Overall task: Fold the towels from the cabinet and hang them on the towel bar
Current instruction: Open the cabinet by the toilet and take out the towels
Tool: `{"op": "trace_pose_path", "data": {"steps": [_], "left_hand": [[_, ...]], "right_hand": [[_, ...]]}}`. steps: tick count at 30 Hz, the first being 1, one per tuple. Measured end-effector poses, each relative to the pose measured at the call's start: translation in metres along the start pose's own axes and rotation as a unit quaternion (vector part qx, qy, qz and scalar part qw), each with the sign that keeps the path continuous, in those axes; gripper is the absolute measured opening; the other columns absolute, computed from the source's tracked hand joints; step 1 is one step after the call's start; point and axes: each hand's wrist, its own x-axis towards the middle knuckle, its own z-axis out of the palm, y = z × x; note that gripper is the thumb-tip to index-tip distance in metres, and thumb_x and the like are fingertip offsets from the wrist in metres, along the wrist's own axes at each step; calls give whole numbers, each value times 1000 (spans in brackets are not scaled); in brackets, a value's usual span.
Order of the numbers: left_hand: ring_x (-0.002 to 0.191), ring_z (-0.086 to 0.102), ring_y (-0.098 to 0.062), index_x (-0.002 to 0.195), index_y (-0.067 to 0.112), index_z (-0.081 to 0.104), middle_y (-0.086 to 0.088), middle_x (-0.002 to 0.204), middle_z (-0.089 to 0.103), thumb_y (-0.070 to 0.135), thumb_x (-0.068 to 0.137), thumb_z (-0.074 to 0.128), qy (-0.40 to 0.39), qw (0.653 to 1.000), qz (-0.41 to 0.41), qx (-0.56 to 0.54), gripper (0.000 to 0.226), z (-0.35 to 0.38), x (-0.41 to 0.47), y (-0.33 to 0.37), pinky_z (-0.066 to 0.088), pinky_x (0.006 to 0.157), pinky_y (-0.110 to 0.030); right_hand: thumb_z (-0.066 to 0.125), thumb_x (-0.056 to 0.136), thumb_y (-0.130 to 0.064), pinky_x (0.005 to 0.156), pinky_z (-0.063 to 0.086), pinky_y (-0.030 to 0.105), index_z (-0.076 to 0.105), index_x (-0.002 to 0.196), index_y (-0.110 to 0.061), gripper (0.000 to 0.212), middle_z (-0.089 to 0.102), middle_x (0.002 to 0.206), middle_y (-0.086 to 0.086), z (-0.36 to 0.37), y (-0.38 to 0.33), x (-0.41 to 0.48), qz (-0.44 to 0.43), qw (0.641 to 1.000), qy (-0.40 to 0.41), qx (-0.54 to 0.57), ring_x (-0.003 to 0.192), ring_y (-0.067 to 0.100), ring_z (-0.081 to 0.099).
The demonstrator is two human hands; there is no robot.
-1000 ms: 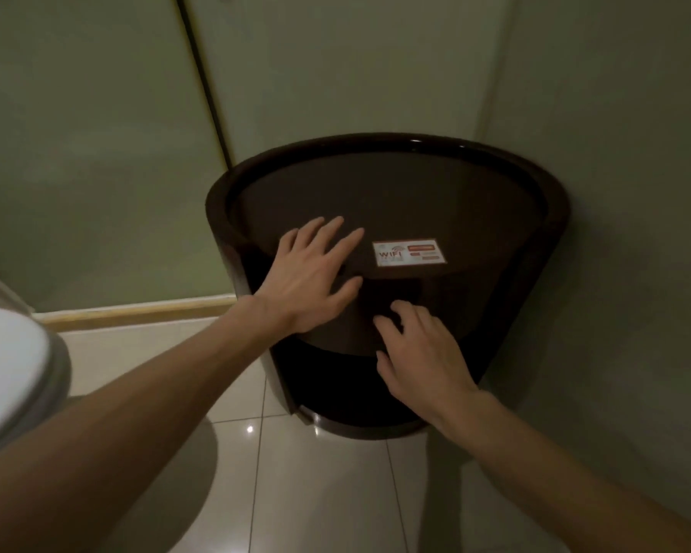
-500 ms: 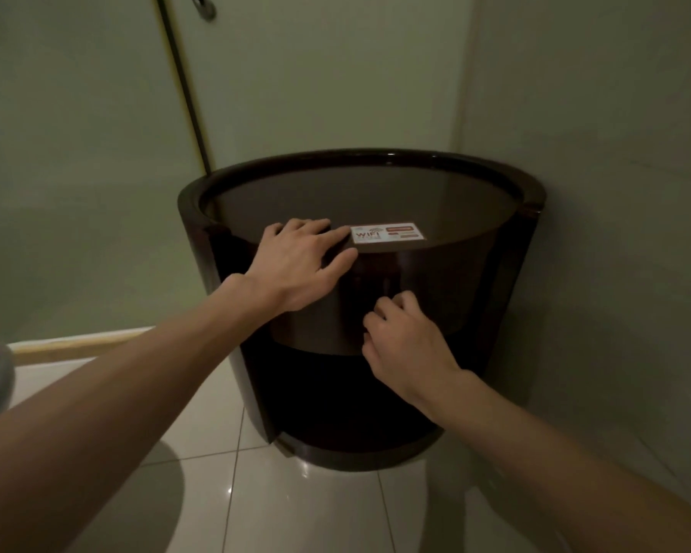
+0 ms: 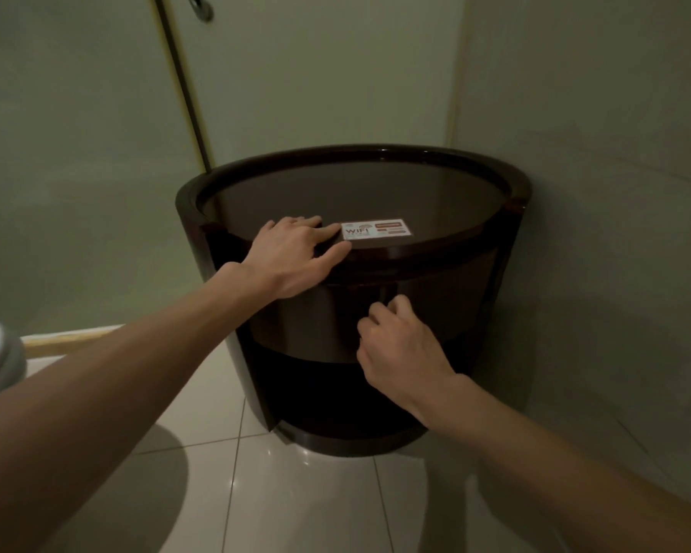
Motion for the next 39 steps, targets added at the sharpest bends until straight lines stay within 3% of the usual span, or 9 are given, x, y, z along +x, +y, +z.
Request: {"op": "trace_pose_path", "data": {"steps": [8,15,24,27,30,35,39], "left_hand": [[135,37,-28,142,36,37,-4,150,37,68,90,25,-20,1000,2,-19,62,-8,-2,3,27,109,-45],[137,33,-28,144,33,34,-6,151,35,68,89,26,-18,1000,7,-5,66,-6,-3,1,25,110,-46],[137,34,-28,144,33,34,-6,150,36,72,87,23,-23,1000,15,-1,70,-3,-1,-4,25,110,-49],[136,34,-29,144,33,34,-7,150,37,74,84,19,-30,999,16,-3,74,-5,-1,-4,25,110,-50],[136,34,-29,144,33,34,-6,150,36,72,87,22,-34,999,14,-3,70,-4,-1,-4,25,110,-50],[136,34,-32,144,33,34,-7,151,35,75,83,20,-42,999,0,-10,75,-8,-3,1,25,111,-49],[136,34,-32,144,34,34,-6,151,34,71,89,26,-35,999,-16,-6,67,-7,-1,2,25,110,-49]], "right_hand": [[53,89,-9,61,48,32,64,82,-5,14,59,85,10,-17,-17,-42,-13,1000,-12,-6,86,30,47],[35,97,-12,79,43,36,58,96,-5,23,37,86,9,-29,-25,-67,-58,994,-86,-19,86,24,31],[37,99,-18,77,40,35,54,98,-9,19,38,87,9,-46,-39,-91,-53,989,-132,-25,85,24,27],[38,97,-14,75,37,37,51,90,-9,16,42,88,12,-53,-42,-97,-45,987,-152,-25,87,26,32],[35,96,-10,79,42,39,37,81,-12,16,36,80,11,-57,-46,-103,-59,983,-172,-36,82,26,26],[35,96,-9,80,40,41,45,80,-13,19,36,76,8,-61,-48,-104,-71,983,-158,-58,78,25,30],[37,98,-12,77,40,38,41,75,-16,24,37,69,4,-59,-48,-104,-80,986,-133,-63,74,23,33]]}}
